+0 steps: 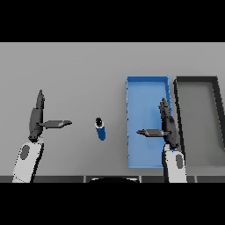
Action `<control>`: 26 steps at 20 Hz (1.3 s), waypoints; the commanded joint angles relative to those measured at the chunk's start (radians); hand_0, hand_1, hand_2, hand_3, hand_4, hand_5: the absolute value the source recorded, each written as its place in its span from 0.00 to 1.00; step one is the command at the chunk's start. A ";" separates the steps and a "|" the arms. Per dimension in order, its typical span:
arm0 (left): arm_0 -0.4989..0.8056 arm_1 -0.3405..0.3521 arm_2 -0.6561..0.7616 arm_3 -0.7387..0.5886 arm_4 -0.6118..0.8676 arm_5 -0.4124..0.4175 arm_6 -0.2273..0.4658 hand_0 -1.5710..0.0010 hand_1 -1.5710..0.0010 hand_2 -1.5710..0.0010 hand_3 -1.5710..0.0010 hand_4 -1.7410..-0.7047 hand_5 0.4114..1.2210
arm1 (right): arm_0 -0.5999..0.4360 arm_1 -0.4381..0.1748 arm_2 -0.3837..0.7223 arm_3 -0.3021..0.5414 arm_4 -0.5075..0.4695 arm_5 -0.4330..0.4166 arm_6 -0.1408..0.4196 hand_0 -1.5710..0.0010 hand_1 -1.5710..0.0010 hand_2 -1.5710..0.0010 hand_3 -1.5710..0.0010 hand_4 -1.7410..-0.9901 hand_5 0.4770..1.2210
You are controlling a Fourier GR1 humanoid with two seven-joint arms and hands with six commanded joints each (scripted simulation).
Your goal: Pick up the blue pipe and place it into the blue bin.
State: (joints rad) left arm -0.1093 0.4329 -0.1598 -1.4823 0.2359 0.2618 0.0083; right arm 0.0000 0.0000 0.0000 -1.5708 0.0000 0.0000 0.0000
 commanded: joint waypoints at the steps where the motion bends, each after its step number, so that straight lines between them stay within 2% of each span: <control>1: 0.002 0.000 0.001 -0.001 0.000 0.000 -0.006 1.00 1.00 1.00 1.00 0.64 0.22 | 0.002 0.001 0.001 -0.001 0.000 -0.001 -0.001 1.00 1.00 1.00 1.00 0.69 0.19; 6: 0.012 0.007 0.003 -0.011 0.003 -0.001 -0.010 1.00 1.00 1.00 1.00 0.64 0.22 | 0.014 0.008 0.014 -0.013 0.007 0.001 -0.006 1.00 1.00 1.00 1.00 0.69 0.19; 7: 0.021 0.088 -0.029 -0.027 0.012 -0.139 -0.052 1.00 1.00 1.00 1.00 0.64 0.22 | 0.045 -0.038 0.050 -0.047 0.050 0.034 -0.061 1.00 1.00 1.00 1.00 0.69 0.19; 8: 0.032 0.144 -0.042 -0.023 0.020 -0.232 -0.087 1.00 1.00 1.00 1.00 0.64 0.22 | 0.069 -0.072 0.072 -0.081 0.087 0.045 -0.078 1.00 1.00 1.00 1.00 0.69 0.19; 10: 0.023 0.192 -0.058 -0.030 0.035 -0.323 -0.100 1.00 1.00 1.00 1.00 0.64 0.22 | 0.107 -0.084 0.115 -0.116 0.139 0.053 -0.092 1.00 1.00 1.00 1.00 0.69 0.19; 11: 0.012 0.200 -0.060 -0.015 0.037 -0.344 -0.095 1.00 1.00 1.00 1.00 0.64 0.22 | 0.105 -0.097 0.114 -0.123 0.150 0.052 -0.075 1.00 1.00 1.00 1.00 0.69 0.19; 13: 0.009 0.207 -0.063 -0.017 0.043 -0.362 -0.092 1.00 1.00 1.00 1.00 0.64 0.23 | 0.119 -0.105 0.125 -0.141 0.176 0.045 -0.067 1.00 1.00 1.00 1.00 0.72 0.18; 15: 0.025 0.215 -0.069 -0.032 0.048 -0.381 -0.106 1.00 1.00 1.00 1.00 0.63 0.24 | 0.116 -0.114 0.114 -0.142 0.180 0.035 -0.030 1.00 1.00 1.00 1.00 0.74 0.17; 17: 0.059 0.225 -0.090 -0.072 0.050 -0.418 -0.145 1.00 1.00 1.00 1.00 0.63 0.23 | 0.114 -0.106 0.124 -0.133 0.185 0.036 -0.047 1.00 1.00 1.00 1.00 0.74 0.16; 21: 0.086 0.237 -0.161 -0.141 0.048 -0.504 -0.135 1.00 1.00 1.00 1.00 0.61 0.15 | 0.119 -0.117 0.129 -0.147 0.185 0.049 -0.071 1.00 1.00 1.00 1.00 0.72 0.18; 22: 0.082 0.231 -0.178 -0.151 0.051 -0.516 -0.111 1.00 1.00 1.00 1.00 0.60 0.13 | 0.111 -0.113 0.130 -0.140 0.184 0.050 -0.055 1.00 1.00 1.00 1.00 0.71 0.18; 26: 0.090 0.174 -0.269 -0.209 -0.020 -0.509 -0.101 1.00 1.00 1.00 1.00 0.55 0.09 | 0.119 -0.109 0.136 -0.140 0.197 0.043 -0.063 1.00 1.00 1.00 1.00 0.70 0.18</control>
State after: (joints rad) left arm -0.0186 0.6056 -0.4291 -1.6913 0.2157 -0.2489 -0.0961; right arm 0.1192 -0.1091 0.1366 -1.7104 0.1975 0.0434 -0.0636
